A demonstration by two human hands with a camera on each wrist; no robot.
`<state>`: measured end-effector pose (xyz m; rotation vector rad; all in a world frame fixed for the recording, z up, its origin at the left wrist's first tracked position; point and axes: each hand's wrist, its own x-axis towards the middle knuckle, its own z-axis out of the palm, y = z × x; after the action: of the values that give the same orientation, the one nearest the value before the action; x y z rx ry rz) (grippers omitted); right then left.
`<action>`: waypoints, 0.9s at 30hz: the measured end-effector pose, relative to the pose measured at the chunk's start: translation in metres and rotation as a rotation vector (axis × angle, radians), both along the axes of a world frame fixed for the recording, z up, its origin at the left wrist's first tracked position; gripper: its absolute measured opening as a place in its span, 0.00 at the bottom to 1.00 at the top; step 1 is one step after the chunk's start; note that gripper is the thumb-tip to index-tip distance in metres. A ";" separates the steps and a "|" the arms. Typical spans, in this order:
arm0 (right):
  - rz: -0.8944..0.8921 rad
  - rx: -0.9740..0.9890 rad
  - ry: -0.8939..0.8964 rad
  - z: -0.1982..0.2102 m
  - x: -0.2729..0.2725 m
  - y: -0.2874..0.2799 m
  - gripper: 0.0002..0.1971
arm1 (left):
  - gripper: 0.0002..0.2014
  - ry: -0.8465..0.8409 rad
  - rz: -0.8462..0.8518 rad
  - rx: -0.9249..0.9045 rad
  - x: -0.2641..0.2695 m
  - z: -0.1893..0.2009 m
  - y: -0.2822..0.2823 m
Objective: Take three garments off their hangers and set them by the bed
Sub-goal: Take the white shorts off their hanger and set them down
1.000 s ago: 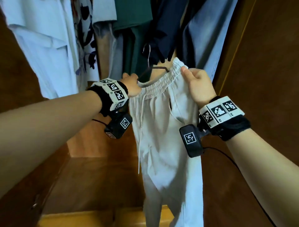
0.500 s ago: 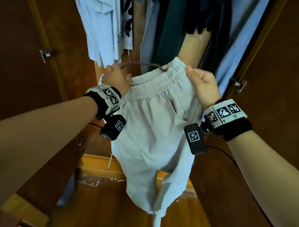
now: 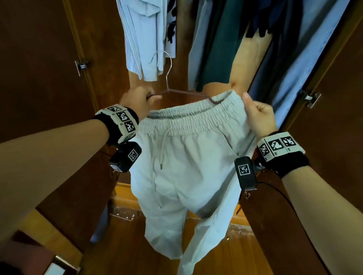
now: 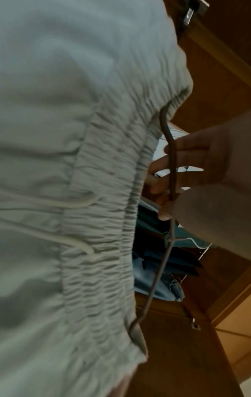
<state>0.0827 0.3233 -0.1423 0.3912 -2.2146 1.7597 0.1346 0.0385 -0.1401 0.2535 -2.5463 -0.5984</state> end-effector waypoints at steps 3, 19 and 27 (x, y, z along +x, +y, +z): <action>-0.181 0.243 -0.193 -0.007 -0.011 -0.001 0.17 | 0.12 -0.064 -0.052 0.054 0.011 -0.011 0.004; 0.402 0.526 -0.176 -0.008 0.032 -0.116 0.22 | 0.10 -0.075 -0.223 0.291 0.047 -0.016 0.024; 0.315 0.652 -0.212 -0.032 0.035 -0.125 0.22 | 0.16 -0.265 0.153 0.061 0.070 -0.050 -0.045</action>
<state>0.1179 0.1988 -0.1740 0.7523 -2.9945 1.1916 0.2045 -0.0061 -0.1902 0.5782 -2.7296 -0.6193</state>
